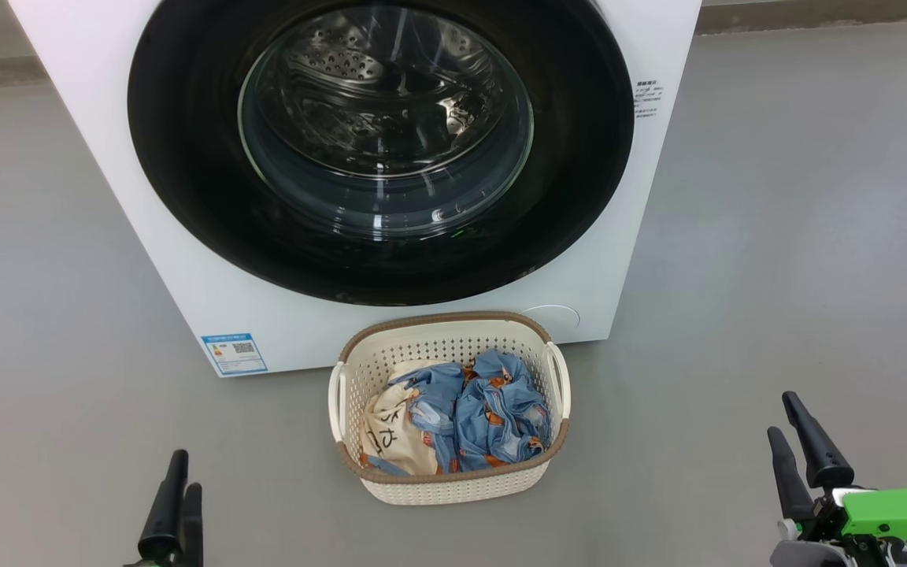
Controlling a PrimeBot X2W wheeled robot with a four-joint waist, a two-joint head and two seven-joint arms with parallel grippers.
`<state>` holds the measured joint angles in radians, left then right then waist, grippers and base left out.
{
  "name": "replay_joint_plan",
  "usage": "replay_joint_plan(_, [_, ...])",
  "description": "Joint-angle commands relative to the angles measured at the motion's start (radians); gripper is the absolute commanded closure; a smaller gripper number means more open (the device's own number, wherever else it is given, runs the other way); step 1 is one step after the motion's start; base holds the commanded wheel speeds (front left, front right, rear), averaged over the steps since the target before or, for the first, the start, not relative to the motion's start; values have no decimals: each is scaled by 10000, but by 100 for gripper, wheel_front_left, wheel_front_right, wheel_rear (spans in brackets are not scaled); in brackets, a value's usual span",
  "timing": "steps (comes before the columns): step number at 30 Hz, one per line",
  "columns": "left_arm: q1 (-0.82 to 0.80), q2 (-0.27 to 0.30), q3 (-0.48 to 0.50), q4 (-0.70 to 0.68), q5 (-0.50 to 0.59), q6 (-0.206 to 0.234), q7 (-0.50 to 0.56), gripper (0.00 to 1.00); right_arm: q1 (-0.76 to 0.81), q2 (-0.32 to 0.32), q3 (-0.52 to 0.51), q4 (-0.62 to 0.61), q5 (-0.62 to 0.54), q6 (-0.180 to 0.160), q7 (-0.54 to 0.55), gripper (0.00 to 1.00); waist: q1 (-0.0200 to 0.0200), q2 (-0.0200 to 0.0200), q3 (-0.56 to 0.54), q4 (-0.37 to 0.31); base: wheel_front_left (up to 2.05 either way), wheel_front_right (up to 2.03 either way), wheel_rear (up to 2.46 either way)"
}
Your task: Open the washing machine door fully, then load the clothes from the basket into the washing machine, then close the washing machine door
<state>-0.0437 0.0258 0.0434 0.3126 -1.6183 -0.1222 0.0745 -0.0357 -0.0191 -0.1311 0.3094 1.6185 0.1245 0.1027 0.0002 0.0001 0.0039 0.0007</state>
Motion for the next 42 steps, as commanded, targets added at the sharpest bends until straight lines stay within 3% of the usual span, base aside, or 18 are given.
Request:
replay_joint_plan(1, [-524, 102, -4, -354, 31, -14, -134, 0, -544, -118, 49, -378, -73, 10, -81, 0, -2, -1, 3, 0, 0, 0, 0])
replay_joint_plan(19, [-845, 125, -388, -528, 628, -25, -646, 0, -806, -402, 455, -953, -484, 18, -462, 0, -2, -1, 12, -8, 0, 0, 0])
replay_joint_plan(42, [-1188, 170, -920, -413, 3159, -40, -1337, 0, -1251, -1533, 1665, -1343, -2314, 29, -1648, 0, -2, -1, 5, -68, 0, 0, 0])
